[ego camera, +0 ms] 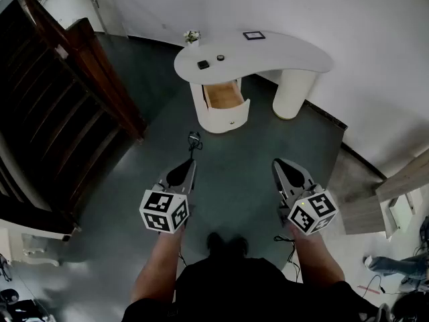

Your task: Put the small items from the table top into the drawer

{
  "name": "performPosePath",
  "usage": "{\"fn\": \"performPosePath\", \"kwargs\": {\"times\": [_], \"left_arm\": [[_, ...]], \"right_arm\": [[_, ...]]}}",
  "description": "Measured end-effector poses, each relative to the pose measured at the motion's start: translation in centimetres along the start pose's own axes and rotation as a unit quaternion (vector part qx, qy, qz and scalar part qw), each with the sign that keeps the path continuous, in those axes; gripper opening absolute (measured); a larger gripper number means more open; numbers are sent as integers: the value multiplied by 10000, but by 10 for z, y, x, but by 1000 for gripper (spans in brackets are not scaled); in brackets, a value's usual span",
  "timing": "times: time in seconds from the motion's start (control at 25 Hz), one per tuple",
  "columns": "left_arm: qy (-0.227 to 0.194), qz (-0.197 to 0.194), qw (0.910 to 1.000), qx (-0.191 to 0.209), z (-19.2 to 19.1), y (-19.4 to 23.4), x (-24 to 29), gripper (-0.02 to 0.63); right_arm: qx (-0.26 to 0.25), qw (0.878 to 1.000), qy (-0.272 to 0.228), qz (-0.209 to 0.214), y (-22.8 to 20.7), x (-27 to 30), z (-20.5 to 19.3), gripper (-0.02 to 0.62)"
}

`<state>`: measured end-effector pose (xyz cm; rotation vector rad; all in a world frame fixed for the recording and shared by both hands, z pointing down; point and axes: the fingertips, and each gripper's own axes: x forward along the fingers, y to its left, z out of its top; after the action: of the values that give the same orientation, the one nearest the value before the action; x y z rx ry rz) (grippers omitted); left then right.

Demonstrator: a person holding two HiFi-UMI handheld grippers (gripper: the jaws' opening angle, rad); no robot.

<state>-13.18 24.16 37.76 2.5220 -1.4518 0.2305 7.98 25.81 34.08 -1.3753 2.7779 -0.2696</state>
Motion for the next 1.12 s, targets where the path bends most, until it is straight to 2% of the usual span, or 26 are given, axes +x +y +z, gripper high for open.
{"fn": "performPosePath", "kwargs": {"times": [0.52,0.88,1.12], "left_arm": [[-4,10,9999,103,5,-22,7,14],[-47,21,10000,75,9,-41,17,14],[-34,-27,10000,63,9,-40,26,14]], "right_arm": [[63,9997,-221,37,-15,-20,14,11],[404,9981,-413,215,-30,-44,25,12],[495,9980,-307,227,-34,-37,15,12]]}}
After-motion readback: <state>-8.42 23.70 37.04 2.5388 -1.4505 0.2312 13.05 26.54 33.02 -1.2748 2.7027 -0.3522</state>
